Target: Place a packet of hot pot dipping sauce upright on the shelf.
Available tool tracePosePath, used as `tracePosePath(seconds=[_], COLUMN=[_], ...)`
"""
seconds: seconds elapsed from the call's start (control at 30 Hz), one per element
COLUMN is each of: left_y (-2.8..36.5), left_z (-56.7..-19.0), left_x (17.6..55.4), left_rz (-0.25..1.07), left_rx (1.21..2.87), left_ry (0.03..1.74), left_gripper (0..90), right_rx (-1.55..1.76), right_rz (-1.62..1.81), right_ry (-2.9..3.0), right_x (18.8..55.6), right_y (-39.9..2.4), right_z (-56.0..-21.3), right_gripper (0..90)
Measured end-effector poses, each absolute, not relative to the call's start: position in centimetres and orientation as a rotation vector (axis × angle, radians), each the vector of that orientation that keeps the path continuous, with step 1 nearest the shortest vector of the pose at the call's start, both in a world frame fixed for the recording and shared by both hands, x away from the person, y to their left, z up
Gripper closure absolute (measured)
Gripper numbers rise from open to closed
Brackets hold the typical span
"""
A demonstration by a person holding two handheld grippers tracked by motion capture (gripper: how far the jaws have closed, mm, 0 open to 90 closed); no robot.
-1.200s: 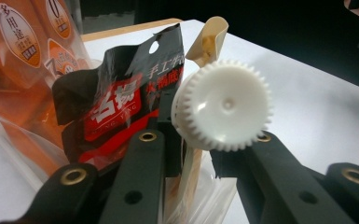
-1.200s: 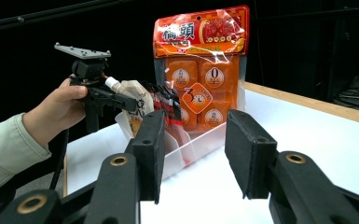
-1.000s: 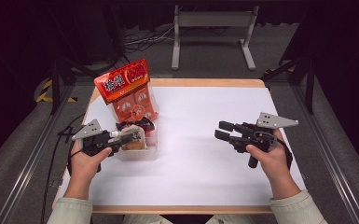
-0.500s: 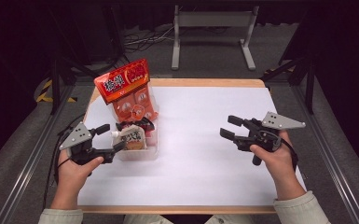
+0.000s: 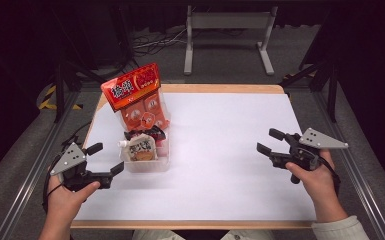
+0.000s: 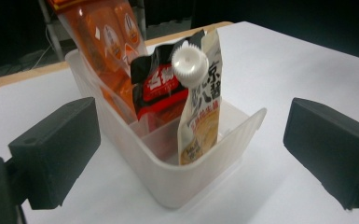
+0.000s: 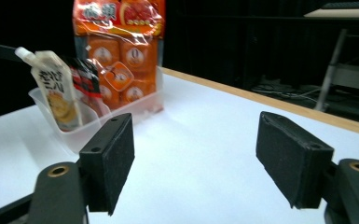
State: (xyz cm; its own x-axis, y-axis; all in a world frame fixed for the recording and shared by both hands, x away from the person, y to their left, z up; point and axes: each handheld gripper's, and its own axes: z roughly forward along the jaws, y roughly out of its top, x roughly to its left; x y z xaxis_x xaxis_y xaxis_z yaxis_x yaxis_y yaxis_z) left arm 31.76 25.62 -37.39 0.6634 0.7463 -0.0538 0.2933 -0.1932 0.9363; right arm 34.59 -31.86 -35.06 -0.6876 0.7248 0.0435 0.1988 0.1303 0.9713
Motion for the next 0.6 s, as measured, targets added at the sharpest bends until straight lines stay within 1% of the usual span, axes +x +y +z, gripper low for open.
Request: tracePosePath(seconds=[0.27, 0.43, 0.6], left_y=[26.4, 26.9, 27.0], left_z=[-39.7, -41.1, -42.3], left_x=[31.5, 31.5, 31.6], left_rz=[0.491, 0.469, 0.47], left_rx=[1.767, 1.767, 1.757], left_ry=[0.876, 0.899, 0.919], left_gripper=[5.1, 5.4, 5.8], right_rx=[0.939, 0.967, 0.992], right_rz=[1.518, 1.515, 1.484], right_ry=[1.958, 1.961, 1.962], right_x=[33.4, 33.0, 32.8], right_y=[-34.3, -34.9, -35.5], right_z=[-36.6, -37.7, -39.5], right_gripper=[27.7, 27.0, 26.9])
